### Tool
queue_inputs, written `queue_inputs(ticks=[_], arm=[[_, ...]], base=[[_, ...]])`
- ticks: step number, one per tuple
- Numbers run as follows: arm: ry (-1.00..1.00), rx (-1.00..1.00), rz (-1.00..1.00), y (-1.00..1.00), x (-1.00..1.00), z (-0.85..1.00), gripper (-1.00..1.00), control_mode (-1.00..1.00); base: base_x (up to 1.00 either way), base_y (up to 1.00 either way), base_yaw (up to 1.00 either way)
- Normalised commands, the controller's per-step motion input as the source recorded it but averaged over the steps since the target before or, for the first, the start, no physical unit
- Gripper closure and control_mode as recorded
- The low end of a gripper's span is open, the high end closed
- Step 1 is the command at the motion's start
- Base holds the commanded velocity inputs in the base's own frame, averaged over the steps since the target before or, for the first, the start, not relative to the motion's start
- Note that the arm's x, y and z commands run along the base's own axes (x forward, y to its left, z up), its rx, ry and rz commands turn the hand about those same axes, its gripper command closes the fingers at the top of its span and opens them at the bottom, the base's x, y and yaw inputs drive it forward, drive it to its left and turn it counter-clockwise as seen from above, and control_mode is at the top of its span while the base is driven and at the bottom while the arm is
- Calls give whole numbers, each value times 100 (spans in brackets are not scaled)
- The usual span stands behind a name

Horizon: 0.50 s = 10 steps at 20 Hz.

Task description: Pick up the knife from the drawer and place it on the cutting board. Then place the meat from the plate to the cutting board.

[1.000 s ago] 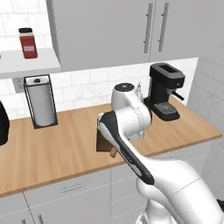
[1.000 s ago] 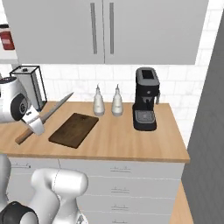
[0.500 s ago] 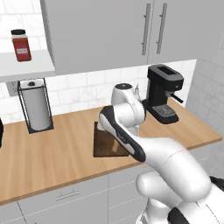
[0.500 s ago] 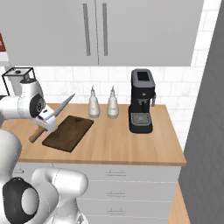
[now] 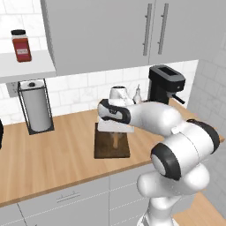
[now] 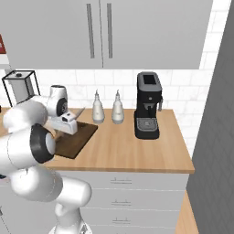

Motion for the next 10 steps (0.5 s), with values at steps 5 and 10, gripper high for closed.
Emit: queue_inputs(ticks=[5,10], arm=[[7,-9,-3,3,65,-78,100,-100],[0,-11,0,5,52,-73,100,-100]], base=[[0,0,0],[0,0,0]])
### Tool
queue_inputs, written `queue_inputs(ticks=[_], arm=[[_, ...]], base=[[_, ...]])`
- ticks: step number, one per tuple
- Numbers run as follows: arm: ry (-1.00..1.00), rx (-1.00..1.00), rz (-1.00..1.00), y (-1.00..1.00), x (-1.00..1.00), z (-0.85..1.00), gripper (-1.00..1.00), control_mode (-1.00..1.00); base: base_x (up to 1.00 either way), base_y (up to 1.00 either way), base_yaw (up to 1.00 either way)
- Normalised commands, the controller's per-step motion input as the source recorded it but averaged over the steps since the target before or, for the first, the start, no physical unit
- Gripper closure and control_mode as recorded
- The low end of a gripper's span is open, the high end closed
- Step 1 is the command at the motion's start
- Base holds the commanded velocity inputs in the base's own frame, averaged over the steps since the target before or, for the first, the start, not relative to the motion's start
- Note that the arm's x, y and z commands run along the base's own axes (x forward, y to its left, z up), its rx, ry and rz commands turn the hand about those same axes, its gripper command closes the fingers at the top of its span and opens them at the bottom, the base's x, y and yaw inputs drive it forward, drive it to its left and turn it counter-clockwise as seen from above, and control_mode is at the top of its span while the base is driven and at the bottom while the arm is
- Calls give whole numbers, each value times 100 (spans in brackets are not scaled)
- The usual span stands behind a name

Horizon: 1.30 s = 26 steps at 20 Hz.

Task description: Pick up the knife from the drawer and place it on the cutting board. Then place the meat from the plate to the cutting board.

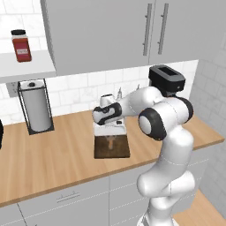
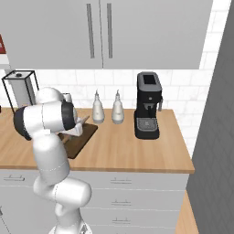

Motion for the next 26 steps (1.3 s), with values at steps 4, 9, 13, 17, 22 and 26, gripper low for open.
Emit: queue_inputs(ticks=[4,9,13,17,22,26], arm=[[0,-2,0,-2,9,-38,-100,-100],[-2,0,0,-4,-9,8,-100,-100],[-9,4,0,-20,-80,52,-100,-100],[-13,3,0,-23,-100,77,-100,-100],[-13,7,1,-38,-100,73,-100,-100],[-4,5,3,-18,-75,45,-100,100]], base=[[0,0,0],[0,0,0],[0,0,0],[0,0,0],[0,0,0],[-25,-2,2]])
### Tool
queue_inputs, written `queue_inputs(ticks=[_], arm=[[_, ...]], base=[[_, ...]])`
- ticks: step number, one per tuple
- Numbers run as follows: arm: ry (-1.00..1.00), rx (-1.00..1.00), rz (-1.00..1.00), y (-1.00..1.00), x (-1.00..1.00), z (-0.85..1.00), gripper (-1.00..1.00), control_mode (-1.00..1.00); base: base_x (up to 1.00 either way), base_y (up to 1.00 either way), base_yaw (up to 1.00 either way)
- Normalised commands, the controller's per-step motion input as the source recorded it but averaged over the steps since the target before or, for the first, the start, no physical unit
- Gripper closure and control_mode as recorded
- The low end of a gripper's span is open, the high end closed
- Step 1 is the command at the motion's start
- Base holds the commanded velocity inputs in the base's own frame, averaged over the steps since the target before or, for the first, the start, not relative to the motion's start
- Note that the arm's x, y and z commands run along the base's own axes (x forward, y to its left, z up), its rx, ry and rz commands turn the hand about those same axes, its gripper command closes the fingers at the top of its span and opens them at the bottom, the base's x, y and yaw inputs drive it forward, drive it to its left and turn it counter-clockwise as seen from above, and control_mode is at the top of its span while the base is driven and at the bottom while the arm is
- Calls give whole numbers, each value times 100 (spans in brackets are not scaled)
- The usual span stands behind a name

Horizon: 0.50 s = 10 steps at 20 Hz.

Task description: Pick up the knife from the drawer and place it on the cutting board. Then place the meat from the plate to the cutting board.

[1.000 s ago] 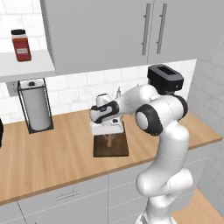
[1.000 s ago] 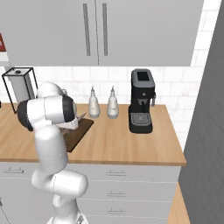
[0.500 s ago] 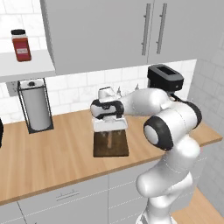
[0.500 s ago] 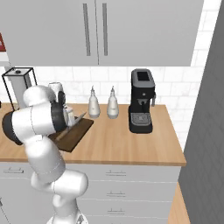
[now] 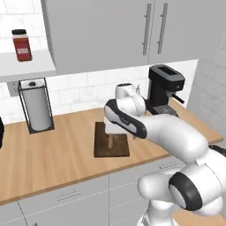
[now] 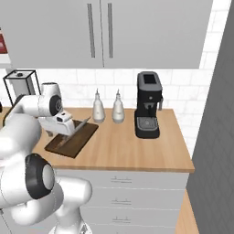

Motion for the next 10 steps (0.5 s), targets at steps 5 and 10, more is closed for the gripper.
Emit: queue_inputs(ticks=[5,10], arm=[[0,0,0,0,0,0,-100,100],[0,0,0,0,0,0,-100,100]], base=[[-100,11,23],[-99,59,67]])
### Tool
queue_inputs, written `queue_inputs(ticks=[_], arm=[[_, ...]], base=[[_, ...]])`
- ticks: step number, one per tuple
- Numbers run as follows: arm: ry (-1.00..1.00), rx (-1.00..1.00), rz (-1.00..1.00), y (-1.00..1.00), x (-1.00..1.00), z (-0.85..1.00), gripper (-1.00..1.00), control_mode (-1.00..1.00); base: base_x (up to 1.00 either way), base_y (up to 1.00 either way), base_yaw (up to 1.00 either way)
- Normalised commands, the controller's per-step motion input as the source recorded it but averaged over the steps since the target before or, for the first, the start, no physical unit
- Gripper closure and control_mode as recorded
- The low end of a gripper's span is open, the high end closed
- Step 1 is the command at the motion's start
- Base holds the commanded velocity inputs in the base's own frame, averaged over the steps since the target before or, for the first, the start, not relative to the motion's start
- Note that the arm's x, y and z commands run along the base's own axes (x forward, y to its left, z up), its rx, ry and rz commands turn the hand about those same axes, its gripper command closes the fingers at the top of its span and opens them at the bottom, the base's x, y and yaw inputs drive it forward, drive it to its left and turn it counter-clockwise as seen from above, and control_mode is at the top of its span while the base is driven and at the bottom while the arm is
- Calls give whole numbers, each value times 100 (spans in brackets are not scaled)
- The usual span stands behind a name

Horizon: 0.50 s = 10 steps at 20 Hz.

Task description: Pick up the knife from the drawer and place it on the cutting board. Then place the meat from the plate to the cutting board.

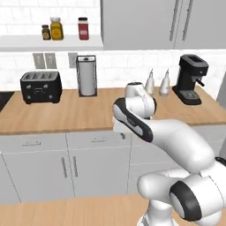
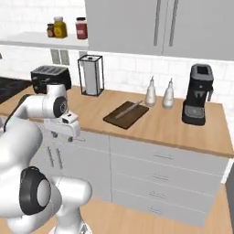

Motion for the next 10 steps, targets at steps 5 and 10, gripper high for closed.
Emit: queue_inputs(ticks=[5,10], arm=[[0,0,0,0,0,0,-100,100],[0,0,0,0,0,0,-100,100]], base=[[-81,80,82],[-64,87,86]])
